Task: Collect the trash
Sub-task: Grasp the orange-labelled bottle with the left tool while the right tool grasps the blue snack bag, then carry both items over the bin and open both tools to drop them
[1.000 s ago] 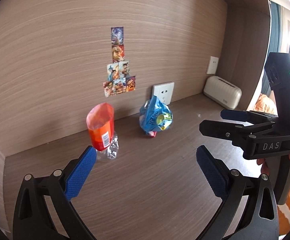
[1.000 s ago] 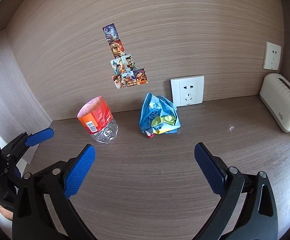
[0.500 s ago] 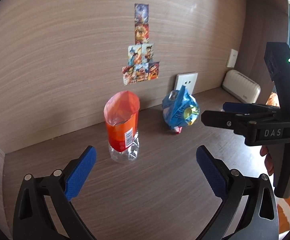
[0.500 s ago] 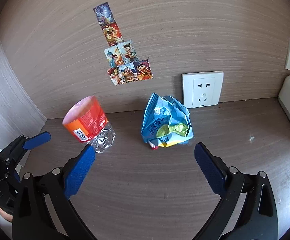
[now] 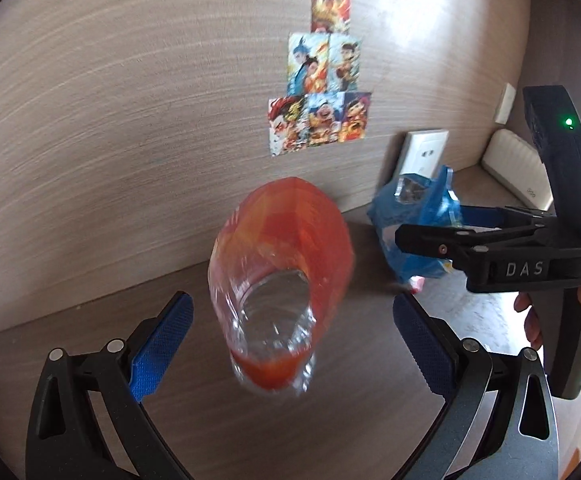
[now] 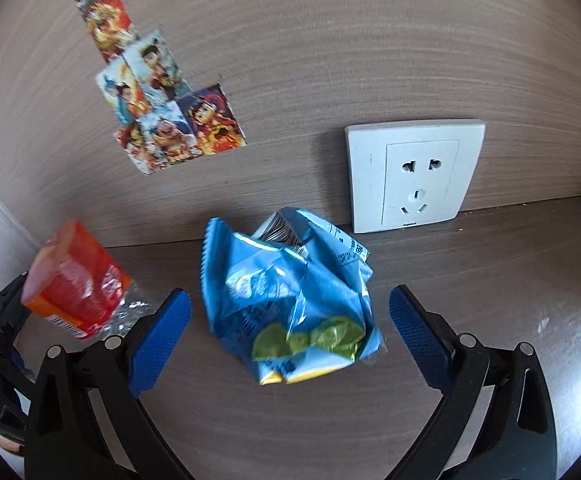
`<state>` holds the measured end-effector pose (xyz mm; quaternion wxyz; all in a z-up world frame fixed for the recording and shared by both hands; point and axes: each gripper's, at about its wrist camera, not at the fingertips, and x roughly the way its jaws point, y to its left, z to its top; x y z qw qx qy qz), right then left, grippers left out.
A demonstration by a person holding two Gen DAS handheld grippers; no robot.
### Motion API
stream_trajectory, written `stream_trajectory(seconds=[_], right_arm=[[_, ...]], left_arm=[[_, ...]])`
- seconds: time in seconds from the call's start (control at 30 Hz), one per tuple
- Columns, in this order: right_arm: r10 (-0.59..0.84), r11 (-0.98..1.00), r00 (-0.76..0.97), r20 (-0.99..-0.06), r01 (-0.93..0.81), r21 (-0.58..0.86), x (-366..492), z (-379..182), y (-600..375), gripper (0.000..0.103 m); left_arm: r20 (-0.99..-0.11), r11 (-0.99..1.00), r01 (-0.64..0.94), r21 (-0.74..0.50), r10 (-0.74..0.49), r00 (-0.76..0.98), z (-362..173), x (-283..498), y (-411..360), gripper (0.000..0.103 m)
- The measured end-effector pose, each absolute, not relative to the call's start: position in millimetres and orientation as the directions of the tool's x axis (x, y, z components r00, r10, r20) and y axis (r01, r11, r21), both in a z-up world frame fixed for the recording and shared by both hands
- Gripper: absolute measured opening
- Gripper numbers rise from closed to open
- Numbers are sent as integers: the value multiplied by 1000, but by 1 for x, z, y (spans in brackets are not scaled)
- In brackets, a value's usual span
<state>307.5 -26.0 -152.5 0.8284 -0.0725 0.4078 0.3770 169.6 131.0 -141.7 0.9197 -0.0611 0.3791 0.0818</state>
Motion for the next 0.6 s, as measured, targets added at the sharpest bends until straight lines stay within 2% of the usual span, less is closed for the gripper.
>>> stream_trajectory(seconds=[0.07, 0.13, 0.17, 0.2, 0.27, 0.6], right_arm=[[544, 715, 392, -742, -680, 165, 312, -158, -21, 99], [549, 711, 379, -745, -681, 177, 314, -161, -19, 98], [555, 709, 378, -741, -681, 184, 314, -162, -20, 86], [555, 709, 381, -740, -681, 181, 313, -162, -21, 82], [556, 706, 381, -739, -685, 179, 309, -161, -23, 81], [592, 696, 440, -675, -701, 153, 256, -121, -68, 80]], left_arm=[[-717, 979, -195, -56, 96, 691, -146, 175, 133, 95], [-729, 978, -196, -70, 84, 680, -150, 178, 136, 81], [-738, 977, -198, -76, 78, 670, -153, 180, 137, 69], [-744, 978, -195, -81, 70, 664, -155, 181, 137, 58], [-750, 978, -187, -95, 53, 659, -157, 180, 137, 50], [-721, 980, -167, -110, 37, 692, -127, 142, 118, 49]])
